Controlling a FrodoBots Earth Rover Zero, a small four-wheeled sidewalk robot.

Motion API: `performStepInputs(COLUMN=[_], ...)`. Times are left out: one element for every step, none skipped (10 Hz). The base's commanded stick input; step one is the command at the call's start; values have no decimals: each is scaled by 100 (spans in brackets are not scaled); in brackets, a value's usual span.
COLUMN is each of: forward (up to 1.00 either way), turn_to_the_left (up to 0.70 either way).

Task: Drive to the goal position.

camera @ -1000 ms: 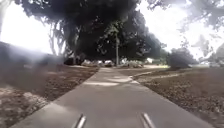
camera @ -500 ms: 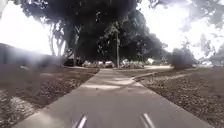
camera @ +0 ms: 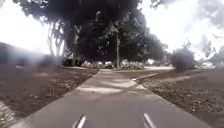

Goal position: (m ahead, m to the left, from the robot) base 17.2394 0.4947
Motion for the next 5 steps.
performStepInputs(forward=[70,70,70,70,70], turn_to_the_left=[0,0,0,0,0])
